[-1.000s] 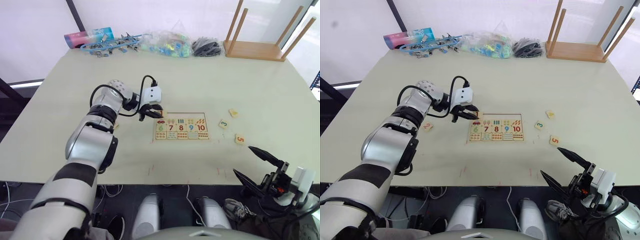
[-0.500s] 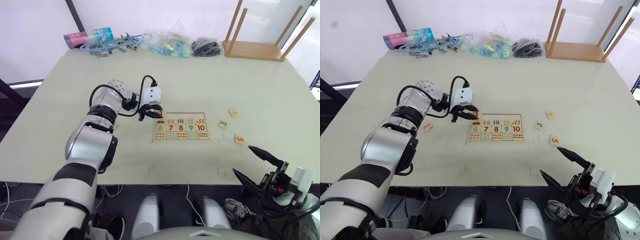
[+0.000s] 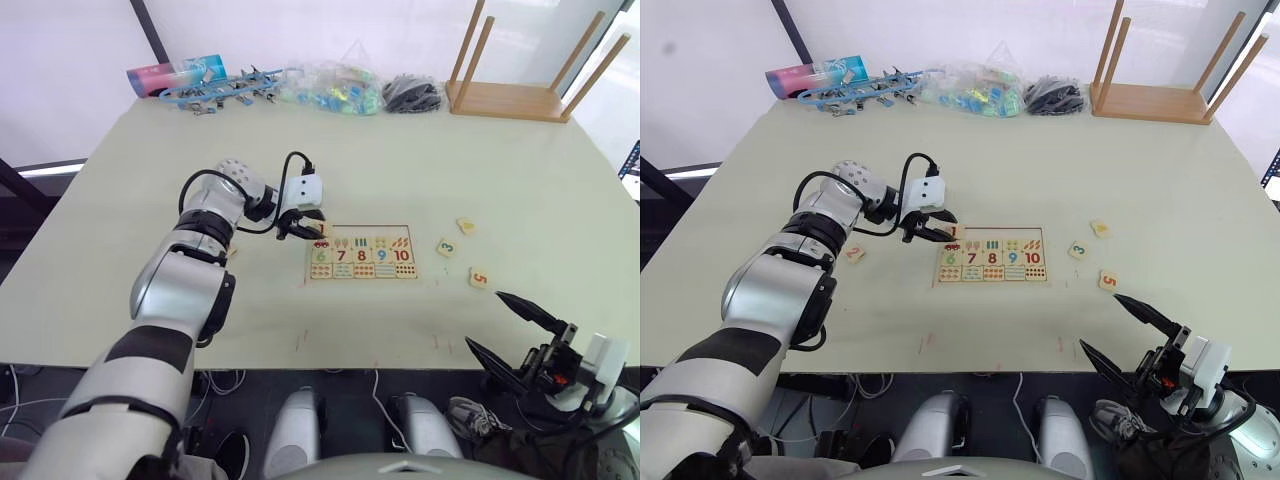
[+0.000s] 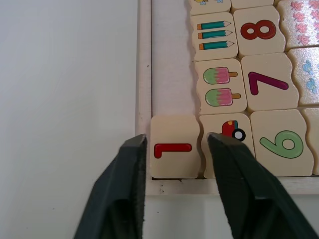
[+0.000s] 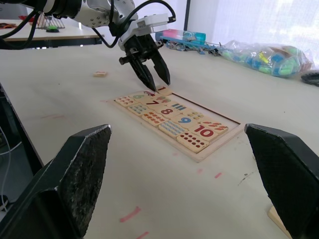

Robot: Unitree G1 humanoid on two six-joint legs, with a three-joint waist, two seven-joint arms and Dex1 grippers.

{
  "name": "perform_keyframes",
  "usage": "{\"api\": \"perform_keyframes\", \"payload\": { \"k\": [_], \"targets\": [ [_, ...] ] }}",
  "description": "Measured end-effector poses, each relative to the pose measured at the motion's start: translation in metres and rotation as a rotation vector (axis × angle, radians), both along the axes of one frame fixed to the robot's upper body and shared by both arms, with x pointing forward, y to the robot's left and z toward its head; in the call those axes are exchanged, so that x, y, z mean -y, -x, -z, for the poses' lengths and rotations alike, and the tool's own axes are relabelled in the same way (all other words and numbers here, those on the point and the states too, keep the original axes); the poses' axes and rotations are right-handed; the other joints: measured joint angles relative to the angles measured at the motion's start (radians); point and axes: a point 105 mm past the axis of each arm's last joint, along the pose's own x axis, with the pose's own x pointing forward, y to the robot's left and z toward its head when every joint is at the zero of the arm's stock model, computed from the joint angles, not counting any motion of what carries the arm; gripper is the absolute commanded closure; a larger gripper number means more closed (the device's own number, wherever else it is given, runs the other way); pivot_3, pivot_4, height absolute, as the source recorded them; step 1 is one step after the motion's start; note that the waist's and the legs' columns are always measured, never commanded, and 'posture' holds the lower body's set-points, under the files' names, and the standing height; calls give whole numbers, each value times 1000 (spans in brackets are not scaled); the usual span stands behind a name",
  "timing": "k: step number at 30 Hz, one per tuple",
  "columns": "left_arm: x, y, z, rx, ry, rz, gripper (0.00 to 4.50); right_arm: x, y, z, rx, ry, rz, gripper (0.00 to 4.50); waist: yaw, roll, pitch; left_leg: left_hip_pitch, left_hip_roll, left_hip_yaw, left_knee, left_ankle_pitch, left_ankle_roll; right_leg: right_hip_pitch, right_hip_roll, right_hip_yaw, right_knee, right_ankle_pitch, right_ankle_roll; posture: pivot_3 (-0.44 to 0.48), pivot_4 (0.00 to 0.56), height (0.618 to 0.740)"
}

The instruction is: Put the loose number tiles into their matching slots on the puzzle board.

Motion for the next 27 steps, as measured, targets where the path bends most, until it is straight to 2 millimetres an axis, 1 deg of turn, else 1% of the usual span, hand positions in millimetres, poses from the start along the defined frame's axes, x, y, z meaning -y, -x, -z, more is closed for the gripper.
{"api": "perform_keyframes", "payload": {
  "k": [1,3,4,9,13,17,19,20,21,22,23,25,26,27],
  "targets": [
    [0,0,0,0,0,0,888,0,0,0,0,0,0,0,0,0,0,0,0,0,0,0,0,0,0,0,0,0,0,0,150,737],
    [0,0,0,0,1,-1,100,0,0,0,-2,0,1,0,0,0,0,0,0,0,0,0,0,0,0,0,0,0,0,0,150,737],
    [0,0,0,1,4,-1,12,0,1,1,-3,0,1,0,0,0,0,0,0,0,0,0,0,0,0,0,0,0,0,0,150,737],
    [0,-1,-2,4,19,-5,12,0,1,1,-4,0,1,0,0,0,0,0,0,0,0,0,0,0,0,0,0,0,0,0,150,737],
    [0,-4,-8,23,62,-29,12,0,1,1,-4,0,1,0,0,0,0,0,0,0,0,0,0,0,0,0,0,0,0,0,150,737],
    [-1,-15,-19,69,148,-129,12,0,1,1,-5,0,1,0,0,0,0,0,0,0,0,0,0,0,0,0,0,0,1,0,150,737],
    [-1,-20,-24,90,181,-169,492,0,1,1,-6,0,1,0,0,0,0,0,0,0,0,0,0,0,0,0,0,1,2,0,150,737],
    [-1,-22,-26,101,190,-189,520,-1,1,1,-7,-2,-1,0,0,0,0,0,0,0,0,0,0,0,0,0,0,1,2,0,150,737],
    [0,-24,-27,111,197,-200,696,-1,1,2,-8,-2,-3,0,-1,0,0,0,0,0,0,0,0,0,0,0,0,1,2,0,150,737],
    [-1,-27,-29,132,206,-224,1285,-2,1,2,-9,-3,-6,0,-1,0,0,0,0,0,0,0,0,0,0,0,0,1,2,0,150,737],
    [0,-28,-29,143,210,-236,1499,-3,1,2,-11,-3,-7,0,-1,0,0,0,0,0,0,0,0,0,0,0,0,1,2,0,150,737],
    [0,-31,-30,162,214,-253,2589,-3,1,3,-12,-2,-6,0,-1,0,0,0,0,0,0,0,0,0,0,0,0,2,3,0,150,737],
    [0,-31,-29,164,212,-253,2843,-3,0,3,-12,-1,-4,0,-1,0,0,0,0,0,0,0,0,0,0,0,0,2,3,0,150,737],
    [-1,-31,-29,164,208,-252,3348,-3,0,3,-12,-1,-3,0,-1,0,0,0,0,0,0,0,0,0,0,0,0,2,3,0,150,737]
  ]
}}
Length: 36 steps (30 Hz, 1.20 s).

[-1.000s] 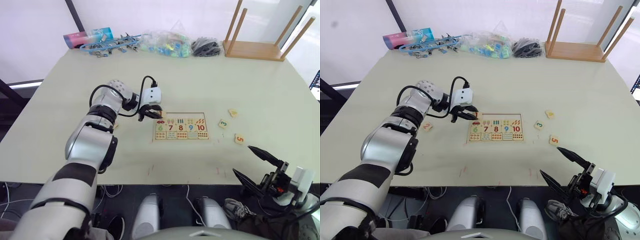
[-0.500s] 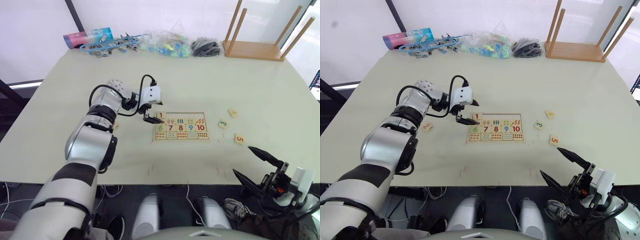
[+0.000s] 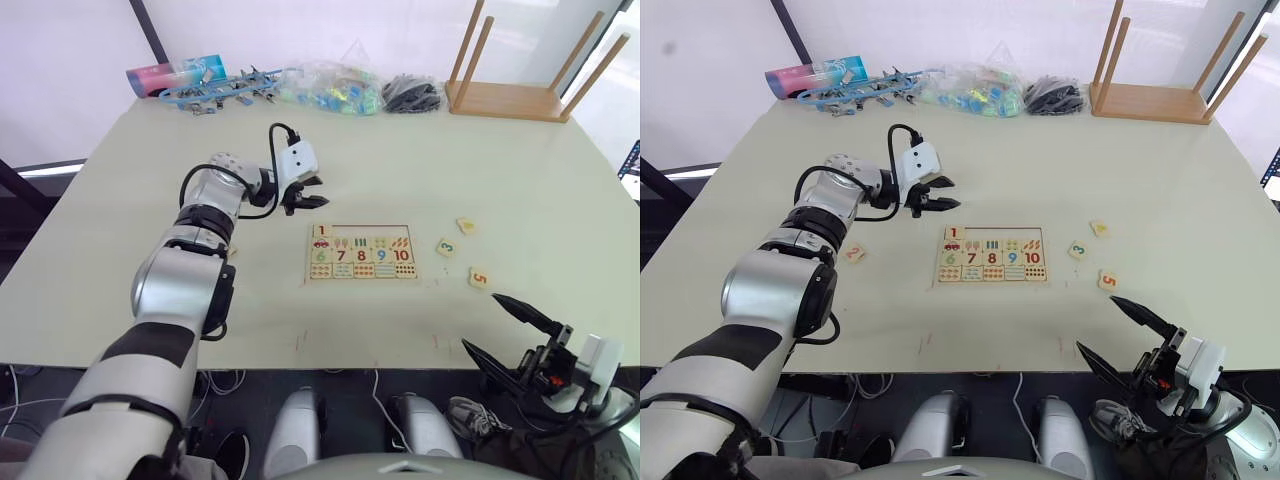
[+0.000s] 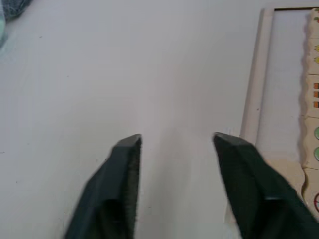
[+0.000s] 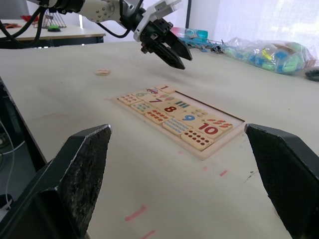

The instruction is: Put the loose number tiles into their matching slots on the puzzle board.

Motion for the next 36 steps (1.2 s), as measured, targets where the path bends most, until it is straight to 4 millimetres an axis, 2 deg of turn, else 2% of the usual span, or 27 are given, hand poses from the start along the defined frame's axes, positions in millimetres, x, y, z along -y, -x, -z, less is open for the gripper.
{"api": "perform_keyframes", "payload": {
  "k": [3,10,19,27,36],
  "targets": [
    [0,1,4,-10,-21,5,4463,0,0,0,0,0,6,0,0,0,0,0,0,0,0,0,0,0,0,0,0,0,0,0,150,737],
    [9,4,11,-23,-54,53,4463,0,0,0,0,1,9,0,0,0,0,0,0,0,0,0,0,0,0,0,0,0,0,0,150,737],
    [8,8,21,-57,-139,81,4463,-1,1,-1,7,-2,11,0,0,0,0,0,0,0,0,0,0,0,0,0,0,0,-1,0,150,737],
    [17,12,25,-78,-141,116,4463,-3,2,-2,19,-7,20,0,-1,0,0,0,0,0,0,0,0,0,0,0,0,-1,-1,0,150,737],
    [16,15,31,-106,-143,127,4463,-3,2,-1,15,-8,24,0,0,0,0,0,0,0,0,0,0,0,0,0,0,-1,-2,0,150,737]
  ]
}}
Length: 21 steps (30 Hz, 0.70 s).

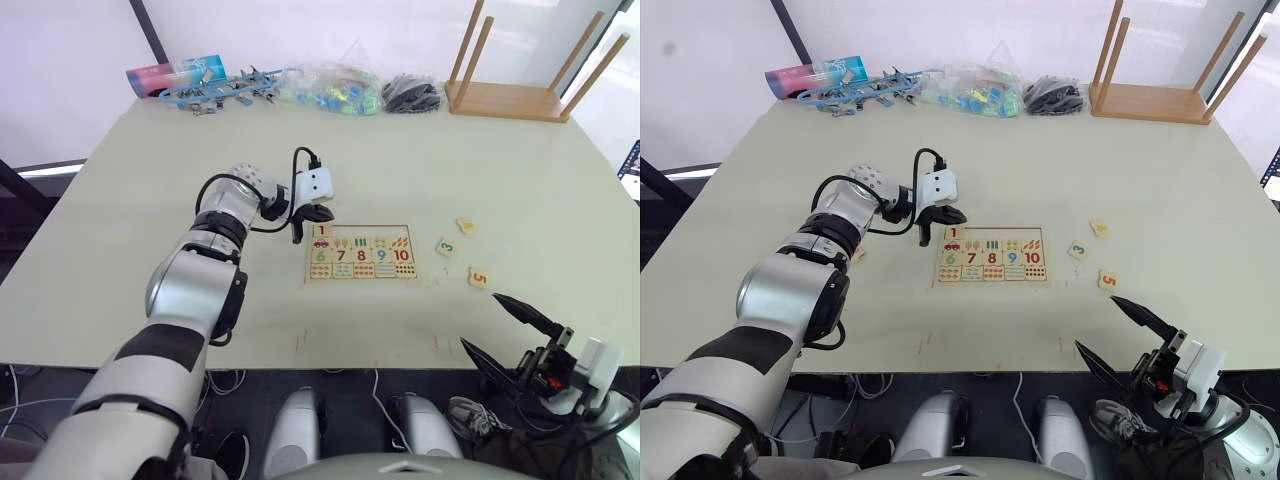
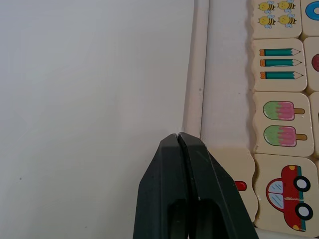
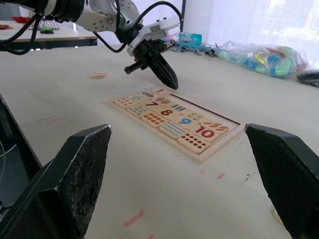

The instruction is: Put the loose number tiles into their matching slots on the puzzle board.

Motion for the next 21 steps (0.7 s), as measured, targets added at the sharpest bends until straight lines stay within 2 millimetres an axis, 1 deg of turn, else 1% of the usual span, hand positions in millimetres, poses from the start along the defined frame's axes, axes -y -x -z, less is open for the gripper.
{"api": "perform_keyframes", "payload": {
  "k": [21],
  "targets": [
    [0,2,6,-14,0,0,4463,-1,2,2,-13,-4,-2,0,0,0,0,0,0,0,0,0,0,0,0,0,0,0,0,0,150,737]
  ]
}}
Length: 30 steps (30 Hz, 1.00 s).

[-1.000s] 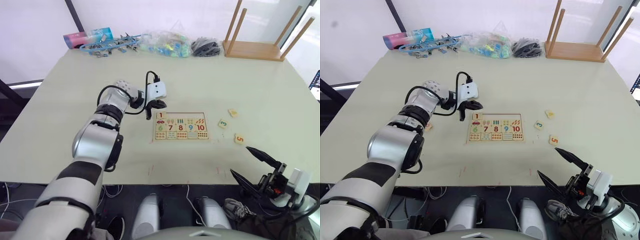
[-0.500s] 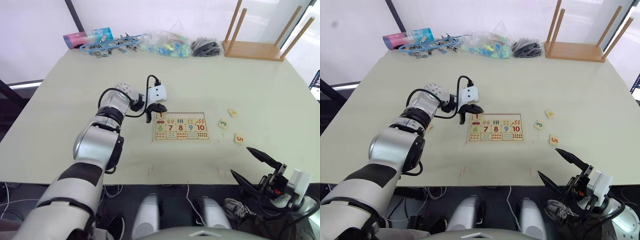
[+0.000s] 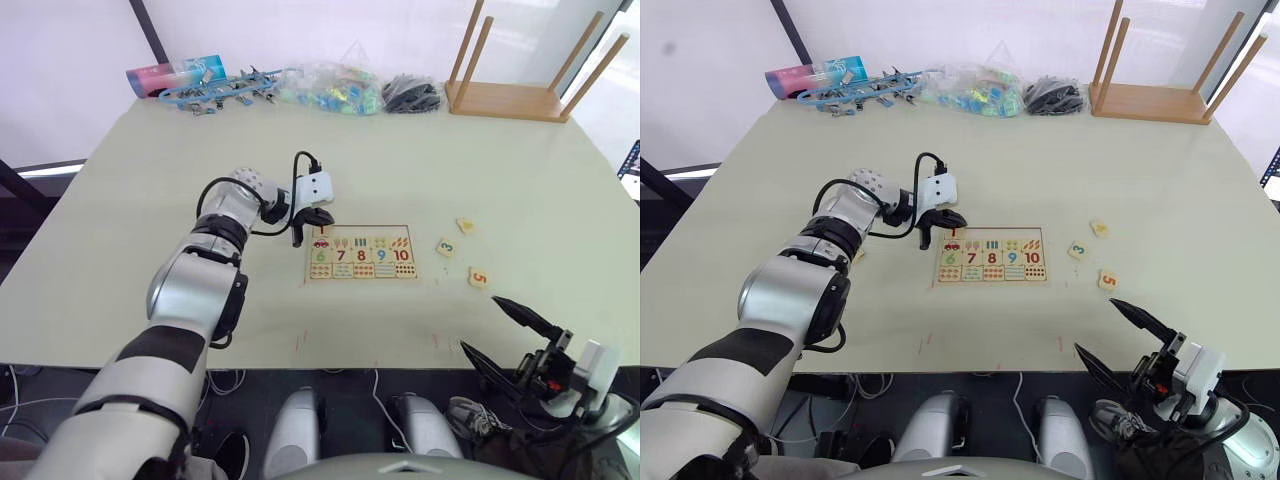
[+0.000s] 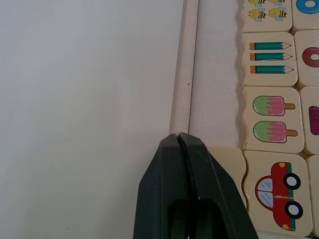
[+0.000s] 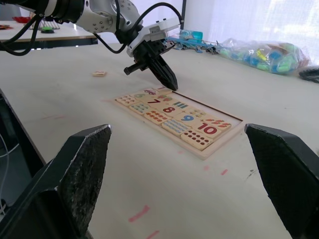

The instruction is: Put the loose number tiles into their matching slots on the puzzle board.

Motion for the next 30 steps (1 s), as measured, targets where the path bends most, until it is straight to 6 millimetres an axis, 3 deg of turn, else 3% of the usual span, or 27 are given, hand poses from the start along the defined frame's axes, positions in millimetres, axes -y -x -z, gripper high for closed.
{"api": "perform_keyframes", "payload": {
  "k": [17,25,30],
  "targets": [
    [3,1,-1,-9,34,6,4463,0,0,0,4,0,1,0,0,0,0,0,0,0,0,0,0,0,0,0,0,0,0,0,150,737],
    [6,2,-20,-43,244,-7,4463,0,0,-1,7,1,-3,0,-1,0,0,0,0,0,0,0,0,0,0,0,0,0,0,0,150,737],
    [-9,3,-37,-57,381,-28,4463,-1,-1,-2,15,7,-17,0,-2,0,0,0,0,0,0,0,0,0,0,0,1,0,0,0,150,737]
  ]
}}
